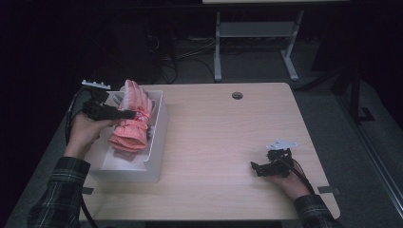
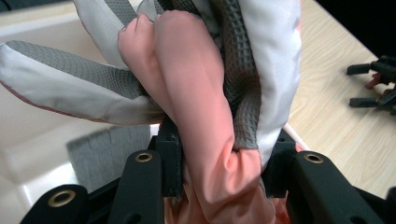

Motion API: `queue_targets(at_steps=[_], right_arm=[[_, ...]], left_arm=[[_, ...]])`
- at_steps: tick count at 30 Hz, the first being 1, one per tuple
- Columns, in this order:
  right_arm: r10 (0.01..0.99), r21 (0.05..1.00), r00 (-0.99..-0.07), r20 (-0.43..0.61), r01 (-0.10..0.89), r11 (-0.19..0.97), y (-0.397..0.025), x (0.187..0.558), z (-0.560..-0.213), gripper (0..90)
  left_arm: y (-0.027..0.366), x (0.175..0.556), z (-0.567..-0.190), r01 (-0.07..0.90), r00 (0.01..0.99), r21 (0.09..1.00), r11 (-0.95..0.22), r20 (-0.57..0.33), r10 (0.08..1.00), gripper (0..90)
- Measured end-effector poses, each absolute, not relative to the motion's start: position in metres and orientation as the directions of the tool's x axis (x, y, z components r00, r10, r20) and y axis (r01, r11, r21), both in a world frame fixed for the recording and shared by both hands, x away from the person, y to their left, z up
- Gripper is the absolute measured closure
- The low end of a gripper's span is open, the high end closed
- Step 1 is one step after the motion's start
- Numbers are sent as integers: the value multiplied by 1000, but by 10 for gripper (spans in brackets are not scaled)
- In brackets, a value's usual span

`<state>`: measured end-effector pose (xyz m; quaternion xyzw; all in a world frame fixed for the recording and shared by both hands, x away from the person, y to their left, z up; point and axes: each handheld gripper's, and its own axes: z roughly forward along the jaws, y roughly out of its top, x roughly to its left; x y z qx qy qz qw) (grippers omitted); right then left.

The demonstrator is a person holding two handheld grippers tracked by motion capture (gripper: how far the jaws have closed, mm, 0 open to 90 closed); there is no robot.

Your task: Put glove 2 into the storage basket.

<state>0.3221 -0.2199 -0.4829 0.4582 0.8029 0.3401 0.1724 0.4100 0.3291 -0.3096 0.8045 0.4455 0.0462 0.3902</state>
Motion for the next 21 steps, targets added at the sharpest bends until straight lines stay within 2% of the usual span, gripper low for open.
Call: queue_targets(at_steps=[21], right_arm=[[853, 704, -520, 35, 619, 349, -220, 322, -483, 27]], left_arm=[[305, 427, -396, 759, 579, 540, -362, -308, 755, 570]])
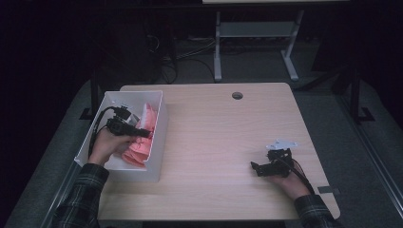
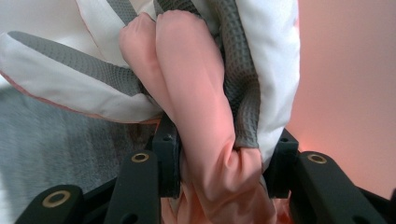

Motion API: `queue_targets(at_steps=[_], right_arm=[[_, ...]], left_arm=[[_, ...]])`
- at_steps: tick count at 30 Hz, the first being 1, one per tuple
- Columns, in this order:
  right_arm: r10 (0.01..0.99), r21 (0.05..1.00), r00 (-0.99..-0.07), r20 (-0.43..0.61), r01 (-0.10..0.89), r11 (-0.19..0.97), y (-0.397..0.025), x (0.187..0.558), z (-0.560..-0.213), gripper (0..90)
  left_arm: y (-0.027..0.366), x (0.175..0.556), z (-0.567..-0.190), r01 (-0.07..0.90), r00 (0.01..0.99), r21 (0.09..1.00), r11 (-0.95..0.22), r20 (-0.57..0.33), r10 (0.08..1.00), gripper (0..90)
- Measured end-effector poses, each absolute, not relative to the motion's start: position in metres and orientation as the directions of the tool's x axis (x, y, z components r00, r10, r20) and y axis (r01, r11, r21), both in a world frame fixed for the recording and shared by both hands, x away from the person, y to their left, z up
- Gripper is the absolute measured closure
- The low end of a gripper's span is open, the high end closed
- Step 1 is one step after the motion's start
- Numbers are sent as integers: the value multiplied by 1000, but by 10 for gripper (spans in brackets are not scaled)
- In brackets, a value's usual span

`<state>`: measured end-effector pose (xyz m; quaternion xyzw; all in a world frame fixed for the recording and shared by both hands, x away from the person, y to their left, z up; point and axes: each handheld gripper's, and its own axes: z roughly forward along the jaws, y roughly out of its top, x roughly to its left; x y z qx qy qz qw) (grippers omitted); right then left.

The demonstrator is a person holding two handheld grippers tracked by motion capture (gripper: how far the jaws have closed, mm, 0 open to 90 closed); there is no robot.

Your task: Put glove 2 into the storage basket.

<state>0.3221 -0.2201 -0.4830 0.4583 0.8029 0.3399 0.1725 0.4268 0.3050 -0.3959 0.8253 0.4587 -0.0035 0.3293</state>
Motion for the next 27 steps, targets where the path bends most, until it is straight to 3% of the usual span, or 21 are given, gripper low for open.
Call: queue_targets(at_steps=[9, 17, 20, 27], right_arm=[[853, 704, -520, 32, 618, 350, -220, 322, -483, 27], [853, 704, -521, 32, 618, 350, -220, 322, -483, 27], [853, 704, -520, 32, 618, 351, -220, 322, -483, 27], [853, 703, -520, 32, 618, 351, -220, 322, -483, 27]], left_arm=[[304, 427, -402, 765, 567, 538, -354, -302, 766, 512], [315, 427, -397, 779, 528, 552, -296, -325, 784, 248], [318, 426, -393, 777, 519, 564, -280, -323, 791, 191], [325, 424, -369, 746, 533, 604, -281, -288, 795, 149]])
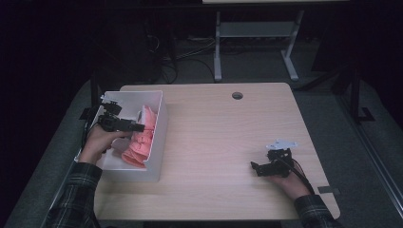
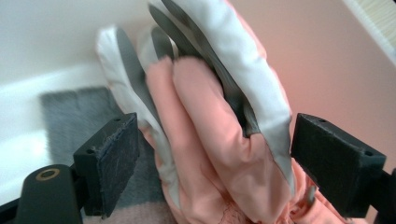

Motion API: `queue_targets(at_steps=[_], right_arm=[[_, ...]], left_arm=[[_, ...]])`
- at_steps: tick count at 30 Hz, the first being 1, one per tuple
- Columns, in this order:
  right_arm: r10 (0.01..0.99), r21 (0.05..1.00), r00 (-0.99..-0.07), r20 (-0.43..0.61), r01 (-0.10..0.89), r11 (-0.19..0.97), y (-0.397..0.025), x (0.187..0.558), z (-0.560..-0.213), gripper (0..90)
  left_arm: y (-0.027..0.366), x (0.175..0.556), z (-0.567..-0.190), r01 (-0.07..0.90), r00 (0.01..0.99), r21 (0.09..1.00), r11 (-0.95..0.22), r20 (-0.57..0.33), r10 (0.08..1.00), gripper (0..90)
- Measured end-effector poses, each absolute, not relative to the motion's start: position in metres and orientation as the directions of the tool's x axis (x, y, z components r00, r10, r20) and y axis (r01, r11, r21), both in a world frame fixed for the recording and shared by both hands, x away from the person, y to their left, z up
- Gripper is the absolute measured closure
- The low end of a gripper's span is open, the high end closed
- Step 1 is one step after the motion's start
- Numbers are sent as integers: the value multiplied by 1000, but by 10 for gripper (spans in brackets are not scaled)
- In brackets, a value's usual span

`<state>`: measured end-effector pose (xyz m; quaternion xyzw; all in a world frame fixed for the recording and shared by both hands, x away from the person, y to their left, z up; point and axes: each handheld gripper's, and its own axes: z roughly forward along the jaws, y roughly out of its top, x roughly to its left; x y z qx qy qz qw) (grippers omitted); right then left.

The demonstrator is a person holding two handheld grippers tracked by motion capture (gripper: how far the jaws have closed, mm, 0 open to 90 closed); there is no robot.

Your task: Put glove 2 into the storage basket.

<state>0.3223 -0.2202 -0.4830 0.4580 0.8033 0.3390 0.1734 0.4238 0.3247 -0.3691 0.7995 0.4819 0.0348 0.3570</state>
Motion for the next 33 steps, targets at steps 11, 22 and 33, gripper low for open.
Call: queue_targets(at_steps=[11, 22, 33], right_arm=[[855, 704, -518, 32, 619, 349, -220, 322, -483, 27], [855, 704, -518, 31, 619, 349, -220, 322, -483, 27], [855, 704, -518, 31, 619, 349, -220, 322, -483, 27]], left_arm=[[322, 414, -317, 651, 588, 706, -278, -239, 772, 140], [268, 397, -286, 541, 695, 773, -331, -189, 694, 141], [203, 382, -288, 483, 768, 791, -375, -177, 615, 142]])
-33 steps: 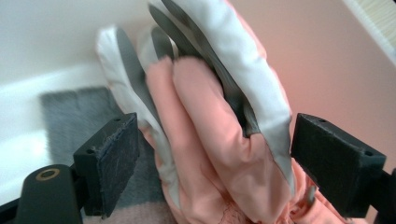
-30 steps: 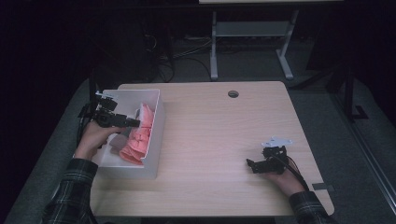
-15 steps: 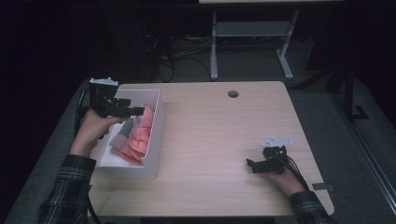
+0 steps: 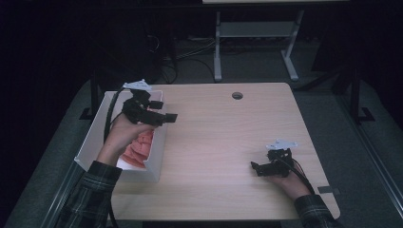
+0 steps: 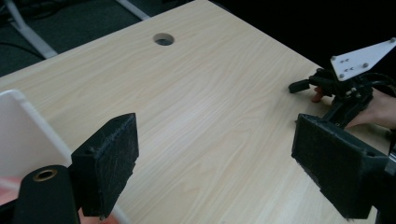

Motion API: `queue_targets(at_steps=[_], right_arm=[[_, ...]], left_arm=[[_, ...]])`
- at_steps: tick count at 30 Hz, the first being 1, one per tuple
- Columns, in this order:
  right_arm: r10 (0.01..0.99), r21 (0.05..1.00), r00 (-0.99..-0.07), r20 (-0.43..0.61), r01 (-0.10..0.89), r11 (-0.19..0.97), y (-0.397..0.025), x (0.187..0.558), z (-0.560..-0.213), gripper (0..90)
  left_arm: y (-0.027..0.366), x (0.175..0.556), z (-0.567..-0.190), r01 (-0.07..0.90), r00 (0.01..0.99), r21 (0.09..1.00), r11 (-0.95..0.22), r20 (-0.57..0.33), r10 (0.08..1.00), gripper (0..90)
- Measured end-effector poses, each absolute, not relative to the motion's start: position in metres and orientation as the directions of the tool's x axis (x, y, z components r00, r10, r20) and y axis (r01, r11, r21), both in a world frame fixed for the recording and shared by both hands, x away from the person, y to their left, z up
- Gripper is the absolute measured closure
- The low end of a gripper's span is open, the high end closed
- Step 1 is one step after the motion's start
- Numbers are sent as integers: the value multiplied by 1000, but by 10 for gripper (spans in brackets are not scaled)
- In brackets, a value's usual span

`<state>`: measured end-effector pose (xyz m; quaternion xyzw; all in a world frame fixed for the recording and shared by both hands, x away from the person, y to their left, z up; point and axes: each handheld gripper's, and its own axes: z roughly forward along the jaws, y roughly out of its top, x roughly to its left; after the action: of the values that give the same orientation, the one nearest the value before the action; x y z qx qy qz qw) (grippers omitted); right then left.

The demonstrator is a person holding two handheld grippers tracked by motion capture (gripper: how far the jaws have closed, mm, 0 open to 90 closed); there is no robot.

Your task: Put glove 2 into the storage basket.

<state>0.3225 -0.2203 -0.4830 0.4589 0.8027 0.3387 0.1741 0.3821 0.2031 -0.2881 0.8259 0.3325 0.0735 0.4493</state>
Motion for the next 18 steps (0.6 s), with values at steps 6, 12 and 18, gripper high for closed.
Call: queue_targets(at_steps=[6, 12, 18], right_arm=[[855, 704, -518, 31, 619, 349, -220, 322, -483, 27], [855, 704, -518, 31, 619, 350, -220, 322, -483, 27], [855, 703, -518, 32, 619, 349, -220, 322, -483, 27]], left_arm=[[170, 373, -299, 466, 782, 793, -391, -163, 601, 143], [144, 361, -308, 445, 786, 801, -400, -135, 603, 144], [121, 351, -328, 415, 808, 800, -433, -106, 579, 145]])
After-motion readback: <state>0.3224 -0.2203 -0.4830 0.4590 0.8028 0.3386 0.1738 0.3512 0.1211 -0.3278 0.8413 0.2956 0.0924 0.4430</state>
